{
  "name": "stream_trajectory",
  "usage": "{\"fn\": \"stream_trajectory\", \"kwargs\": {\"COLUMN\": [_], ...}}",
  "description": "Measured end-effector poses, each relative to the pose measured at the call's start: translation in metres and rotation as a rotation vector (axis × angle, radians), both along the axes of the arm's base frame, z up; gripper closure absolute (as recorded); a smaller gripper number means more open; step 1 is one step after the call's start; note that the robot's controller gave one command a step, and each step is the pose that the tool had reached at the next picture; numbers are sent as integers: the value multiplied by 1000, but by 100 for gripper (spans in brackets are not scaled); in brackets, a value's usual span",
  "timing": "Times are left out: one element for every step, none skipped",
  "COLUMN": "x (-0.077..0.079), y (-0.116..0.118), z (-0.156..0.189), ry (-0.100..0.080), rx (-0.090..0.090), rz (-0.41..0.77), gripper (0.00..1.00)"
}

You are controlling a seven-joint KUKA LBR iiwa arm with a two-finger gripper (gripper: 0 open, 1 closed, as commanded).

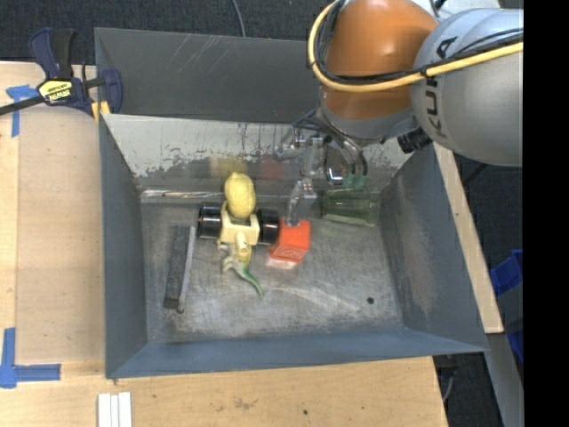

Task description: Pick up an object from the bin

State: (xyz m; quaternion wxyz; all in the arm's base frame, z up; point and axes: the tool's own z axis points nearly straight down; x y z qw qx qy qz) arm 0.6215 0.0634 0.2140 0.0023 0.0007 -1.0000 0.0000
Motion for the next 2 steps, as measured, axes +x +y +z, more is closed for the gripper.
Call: {"fn": "stream_trajectory", "kwargs": {"x": [1, -38], "y": [0, 19], "z": [5, -55], "ry": [-8, -12], "rx": [1, 1], "rz": [-1, 9], "gripper": [0, 0]}}
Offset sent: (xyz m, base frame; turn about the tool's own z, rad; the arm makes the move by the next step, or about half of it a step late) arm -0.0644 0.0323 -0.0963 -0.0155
